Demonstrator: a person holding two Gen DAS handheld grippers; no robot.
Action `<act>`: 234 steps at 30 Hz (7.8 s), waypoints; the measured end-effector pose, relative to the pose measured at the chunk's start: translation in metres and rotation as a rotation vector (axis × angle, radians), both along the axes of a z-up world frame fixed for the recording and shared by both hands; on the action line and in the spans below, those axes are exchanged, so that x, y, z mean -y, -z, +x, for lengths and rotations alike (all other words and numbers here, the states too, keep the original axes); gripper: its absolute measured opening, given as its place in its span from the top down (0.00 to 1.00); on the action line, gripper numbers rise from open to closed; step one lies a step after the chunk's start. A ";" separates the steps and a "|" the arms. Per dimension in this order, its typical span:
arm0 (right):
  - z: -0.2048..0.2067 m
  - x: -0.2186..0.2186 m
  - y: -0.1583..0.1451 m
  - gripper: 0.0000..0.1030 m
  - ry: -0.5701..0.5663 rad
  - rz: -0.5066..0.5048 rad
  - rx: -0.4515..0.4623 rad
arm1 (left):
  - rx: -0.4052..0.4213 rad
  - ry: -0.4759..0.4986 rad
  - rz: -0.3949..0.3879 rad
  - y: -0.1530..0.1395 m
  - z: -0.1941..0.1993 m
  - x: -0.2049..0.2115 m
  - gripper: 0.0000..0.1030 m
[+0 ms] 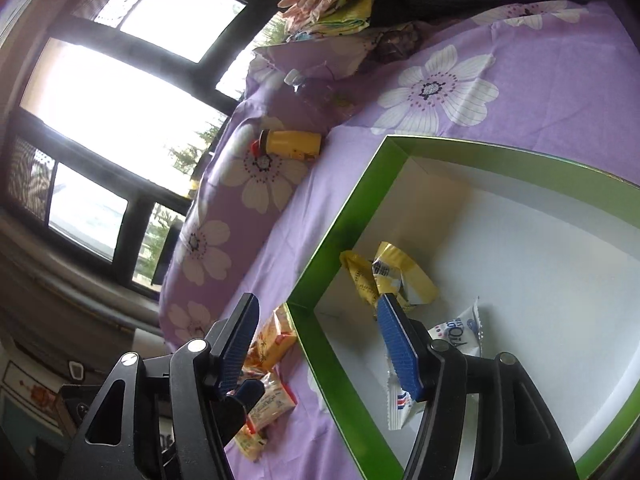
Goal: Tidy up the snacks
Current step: 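Withdraw the right gripper from the box back to the snack pile, then grasp the cream bag with green print with the right gripper, then lift the cream bag with the right gripper and carry it over the box, then lower the cream bag into the box and open the right gripper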
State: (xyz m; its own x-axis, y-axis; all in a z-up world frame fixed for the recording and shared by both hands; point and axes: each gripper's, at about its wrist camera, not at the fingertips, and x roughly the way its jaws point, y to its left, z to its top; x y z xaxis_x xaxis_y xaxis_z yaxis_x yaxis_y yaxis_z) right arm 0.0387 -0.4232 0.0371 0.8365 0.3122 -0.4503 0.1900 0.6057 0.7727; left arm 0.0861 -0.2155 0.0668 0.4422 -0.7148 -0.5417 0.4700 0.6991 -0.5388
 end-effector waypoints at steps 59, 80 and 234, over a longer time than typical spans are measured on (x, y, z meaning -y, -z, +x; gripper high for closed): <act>0.072 -0.230 -0.014 0.16 -0.569 -0.360 -0.100 | -0.147 -0.589 0.123 0.052 -0.025 -0.234 0.11; 0.079 -0.250 0.034 0.39 -0.700 -0.313 -0.188 | -0.269 -0.596 0.091 0.072 -0.021 -0.244 0.11; 0.013 0.031 0.002 0.49 0.070 -0.066 -0.107 | -0.045 0.176 0.053 0.017 0.041 0.092 0.52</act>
